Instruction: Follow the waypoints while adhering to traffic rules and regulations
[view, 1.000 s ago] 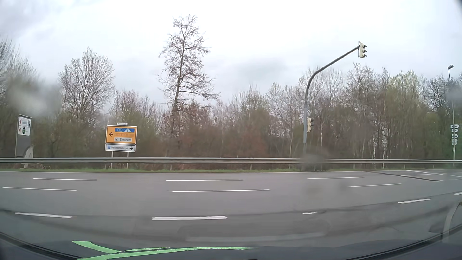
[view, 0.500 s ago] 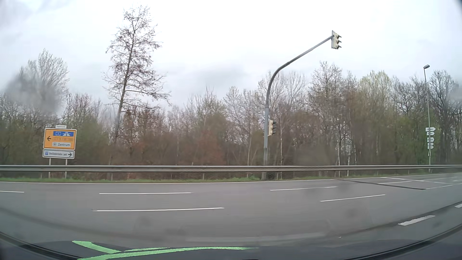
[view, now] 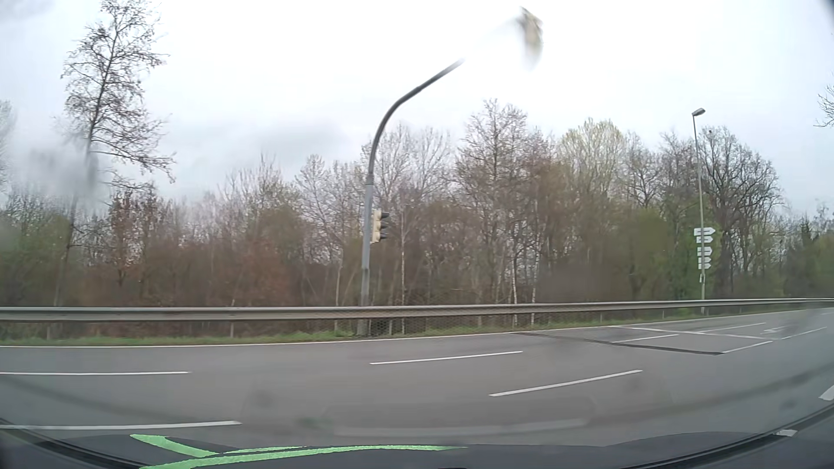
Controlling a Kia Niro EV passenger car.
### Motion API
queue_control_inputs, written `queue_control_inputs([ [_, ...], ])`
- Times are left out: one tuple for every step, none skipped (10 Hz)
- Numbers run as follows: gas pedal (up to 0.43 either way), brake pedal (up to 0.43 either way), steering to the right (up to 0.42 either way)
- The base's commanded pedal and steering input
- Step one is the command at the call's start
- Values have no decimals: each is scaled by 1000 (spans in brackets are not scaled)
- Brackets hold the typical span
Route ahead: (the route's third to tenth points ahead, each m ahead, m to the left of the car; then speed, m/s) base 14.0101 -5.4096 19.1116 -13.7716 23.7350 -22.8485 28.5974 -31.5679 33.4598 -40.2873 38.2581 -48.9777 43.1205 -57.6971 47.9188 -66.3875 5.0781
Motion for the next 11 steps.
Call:
queue_control_inputs([
  [209, 0, 389],
  [209, 0, 398],
  [209, 0, 402],
  [209, 0, 402],
  [209, 0, 402],
  [209, 0, 404],
  [209, 0, 416],
  [209, 0, 431],
  [209, 0, 447],
  [209, 0, 456],
  [220, 0, 458],
])
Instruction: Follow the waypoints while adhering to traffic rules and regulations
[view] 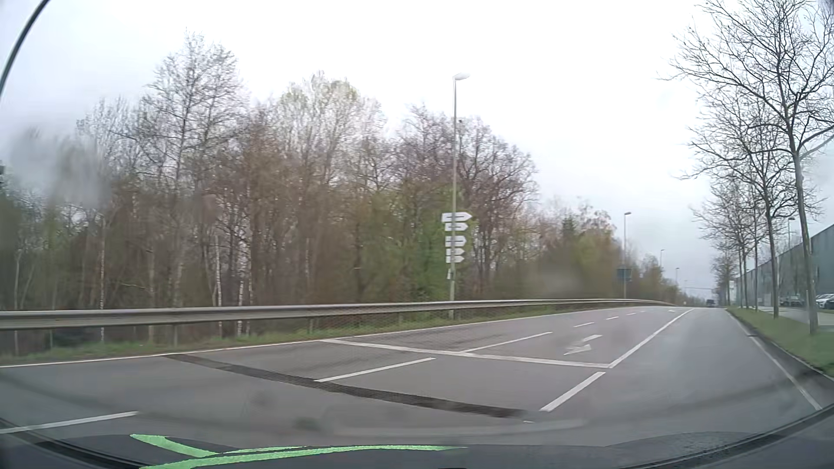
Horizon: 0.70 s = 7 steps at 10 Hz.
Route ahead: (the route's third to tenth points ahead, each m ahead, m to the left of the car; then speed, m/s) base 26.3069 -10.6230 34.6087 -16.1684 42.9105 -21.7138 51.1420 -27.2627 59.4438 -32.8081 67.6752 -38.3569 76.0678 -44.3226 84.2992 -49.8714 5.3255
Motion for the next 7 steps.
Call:
queue_control_inputs([
  [220, 0, 458],
  [228, 0, 456],
  [240, 0, 445],
  [240, 0, 431],
  [268, 0, 402],
  [287, 0, 360],
  [287, 0, 321],
])
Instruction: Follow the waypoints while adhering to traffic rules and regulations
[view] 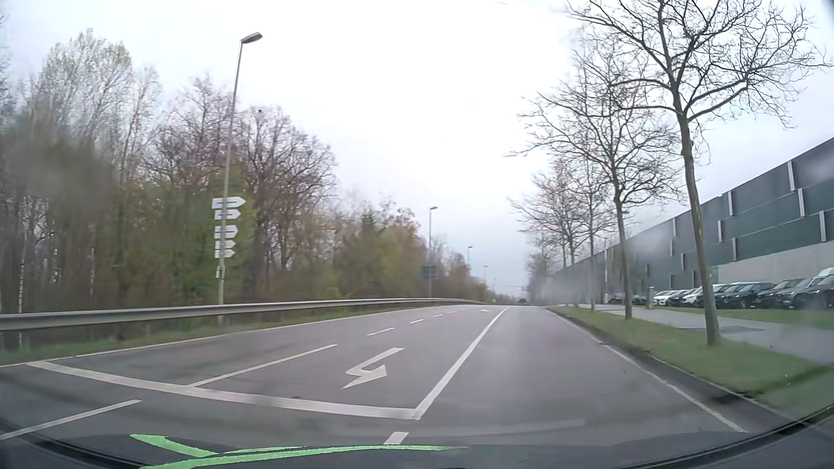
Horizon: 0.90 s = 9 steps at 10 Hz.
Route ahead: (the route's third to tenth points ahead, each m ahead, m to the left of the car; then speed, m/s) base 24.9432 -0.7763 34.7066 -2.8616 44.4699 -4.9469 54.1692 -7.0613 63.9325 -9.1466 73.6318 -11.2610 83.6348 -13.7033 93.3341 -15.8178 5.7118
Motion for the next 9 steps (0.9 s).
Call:
queue_control_inputs([
  [311, 0, 265],
  [331, 0, 215],
  [350, 0, 182],
  [350, 0, 145],
  [358, 0, 115],
  [370, 0, 85],
  [370, 0, 61],
  [370, 0, 40],
  [378, 0, 22],
])
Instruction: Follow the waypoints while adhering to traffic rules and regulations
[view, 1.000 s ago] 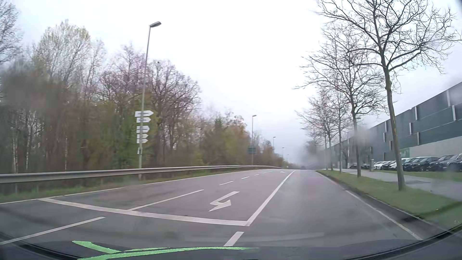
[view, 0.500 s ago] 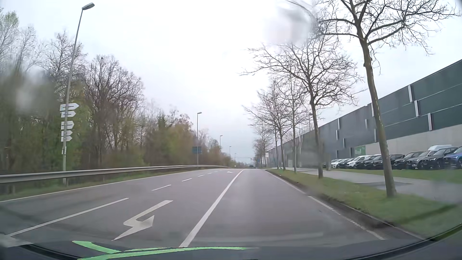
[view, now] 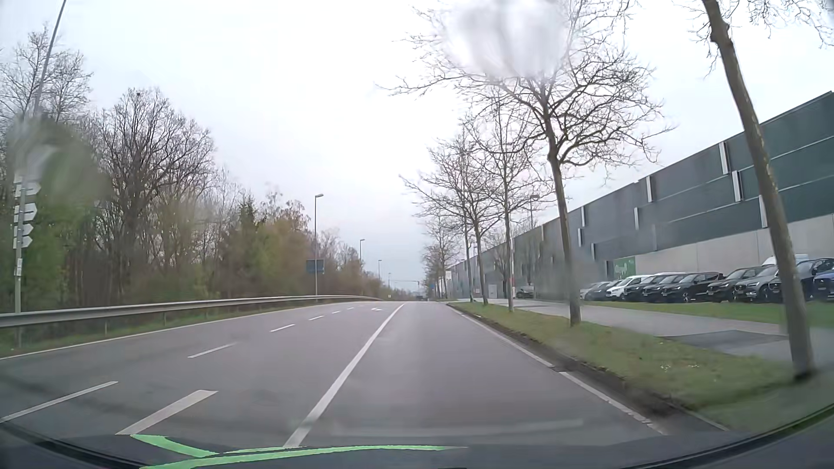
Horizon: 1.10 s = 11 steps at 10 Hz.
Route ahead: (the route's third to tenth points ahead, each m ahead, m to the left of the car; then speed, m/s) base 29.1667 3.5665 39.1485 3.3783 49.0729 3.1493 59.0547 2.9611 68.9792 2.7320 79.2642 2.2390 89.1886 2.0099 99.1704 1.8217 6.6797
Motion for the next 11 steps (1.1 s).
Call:
queue_control_inputs([
  [378, 0, 16],
  [378, 0, 11],
  [390, 0, 8],
  [390, 0, 7],
  [390, 0, 6],
  [398, 0, 3],
  [398, 0, 2],
  [398, 0, 0],
  [398, 0, -2],
  [398, 0, -2],
  [398, 0, -2],
])
